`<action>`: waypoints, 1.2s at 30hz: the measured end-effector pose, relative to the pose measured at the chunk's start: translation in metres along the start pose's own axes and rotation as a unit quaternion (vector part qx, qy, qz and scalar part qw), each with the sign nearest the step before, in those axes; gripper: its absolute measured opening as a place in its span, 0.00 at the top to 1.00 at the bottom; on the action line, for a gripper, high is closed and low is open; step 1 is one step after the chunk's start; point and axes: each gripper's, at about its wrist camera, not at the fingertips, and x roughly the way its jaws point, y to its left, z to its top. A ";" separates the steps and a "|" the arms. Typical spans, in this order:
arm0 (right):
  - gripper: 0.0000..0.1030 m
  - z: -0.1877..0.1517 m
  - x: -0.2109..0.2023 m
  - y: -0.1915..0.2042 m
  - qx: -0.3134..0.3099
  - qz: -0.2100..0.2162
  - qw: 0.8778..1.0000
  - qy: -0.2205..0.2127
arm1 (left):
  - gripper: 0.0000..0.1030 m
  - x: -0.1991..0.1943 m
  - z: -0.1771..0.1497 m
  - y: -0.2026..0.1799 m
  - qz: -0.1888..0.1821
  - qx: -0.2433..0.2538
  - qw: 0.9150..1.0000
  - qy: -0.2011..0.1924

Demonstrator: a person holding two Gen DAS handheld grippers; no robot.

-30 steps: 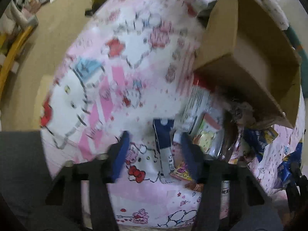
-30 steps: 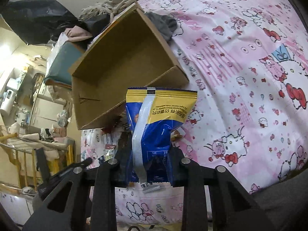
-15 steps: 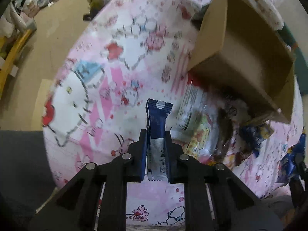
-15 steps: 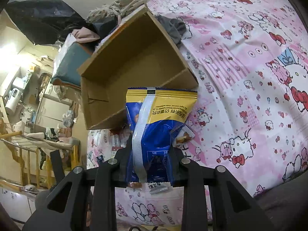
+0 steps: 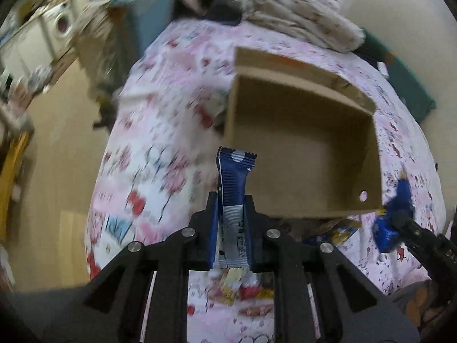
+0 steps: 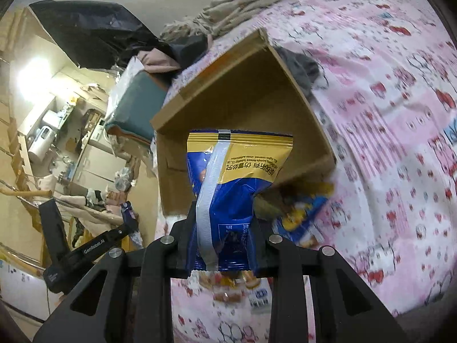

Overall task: Organize snacks
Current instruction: 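Carry both snacks into the box and open both grippers to release them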

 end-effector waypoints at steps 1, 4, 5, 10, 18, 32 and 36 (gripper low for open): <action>0.71 0.004 0.003 0.002 -0.006 -0.002 1.000 -0.001 | 0.87 0.001 0.004 -0.004 -0.003 0.004 1.000 -0.005; 0.71 0.017 0.013 0.011 -0.031 -0.010 0.999 -0.006 | 0.87 0.006 0.019 -0.018 -0.013 0.019 1.000 -0.010; 0.71 0.022 0.016 0.013 -0.038 -0.014 0.999 -0.009 | 0.87 0.010 0.025 -0.023 -0.014 0.025 1.000 -0.011; 0.71 0.043 0.027 0.011 -0.051 -0.023 0.998 -0.014 | 0.87 0.029 0.035 -0.044 -0.020 0.039 0.999 -0.010; 0.71 0.064 0.056 0.003 -0.061 -0.053 0.997 0.009 | 0.87 0.056 0.040 -0.061 -0.019 0.065 0.998 -0.019; 0.69 0.064 0.090 -0.011 -0.035 -0.058 0.996 0.053 | 0.87 0.081 0.034 -0.063 -0.020 0.071 0.997 -0.007; 0.68 0.063 0.088 -0.006 -0.049 -0.072 0.995 0.045 | 0.81 0.076 0.034 -0.064 -0.016 0.078 0.997 -0.014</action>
